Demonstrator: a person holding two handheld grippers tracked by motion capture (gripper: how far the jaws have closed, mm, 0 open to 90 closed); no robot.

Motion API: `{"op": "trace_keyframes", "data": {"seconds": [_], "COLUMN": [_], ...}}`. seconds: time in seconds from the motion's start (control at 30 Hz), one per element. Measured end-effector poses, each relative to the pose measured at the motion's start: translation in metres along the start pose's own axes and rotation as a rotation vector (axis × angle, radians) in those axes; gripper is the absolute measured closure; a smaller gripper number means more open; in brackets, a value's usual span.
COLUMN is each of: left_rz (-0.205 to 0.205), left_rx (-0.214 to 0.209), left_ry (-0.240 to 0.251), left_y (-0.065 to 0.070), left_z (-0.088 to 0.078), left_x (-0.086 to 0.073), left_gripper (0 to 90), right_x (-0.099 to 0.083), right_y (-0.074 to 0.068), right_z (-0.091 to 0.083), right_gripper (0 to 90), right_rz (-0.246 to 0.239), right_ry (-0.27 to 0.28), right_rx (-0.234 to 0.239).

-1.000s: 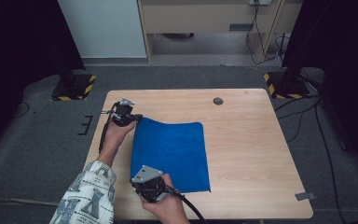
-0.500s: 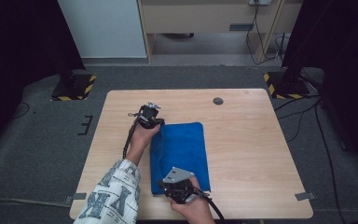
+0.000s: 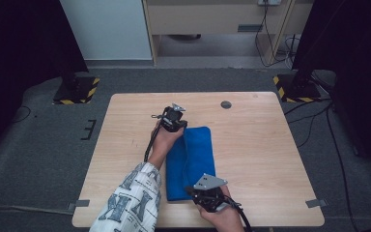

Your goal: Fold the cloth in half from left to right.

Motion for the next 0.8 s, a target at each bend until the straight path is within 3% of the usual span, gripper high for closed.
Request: {"op": "trace_keyframes", "data": {"seconds": [0.17,0.5,0.8], "left_rz": [-0.005,-0.005,-0.008], "left_rx": [-0.001,-0.019,-0.025], "left_ry": [-0.019,-0.008,-0.010], "left_y": [0.009,0.030,0.037], "left_z": [0.010,0.021,0.027], "left_x": [0.004,0.017,0.022], "left_gripper": [88.6,88.6,88.6], "right_x": [-0.007,-0.020,-0.029], "right_y": [0.011,0.028,0.043], "right_z": [-0.013,-0.033,-0.050], "right_gripper": [88.1,88.1,88.0], "right_rz": [0.010,0.028,0.046], "right_ry": [0.001,-0.001,-0.013], "right_rx": [-0.015,-0.049,-0.081]}}
Point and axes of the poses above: each handheld gripper's, and its own axes: z roughly forward along the jaws, x roughly out of its top, y roughly to its right, the point moved 9 cm from there along z, roughly forward along the jaws, and after that the axes turned 1 degree about y, right-handed, at the moved point
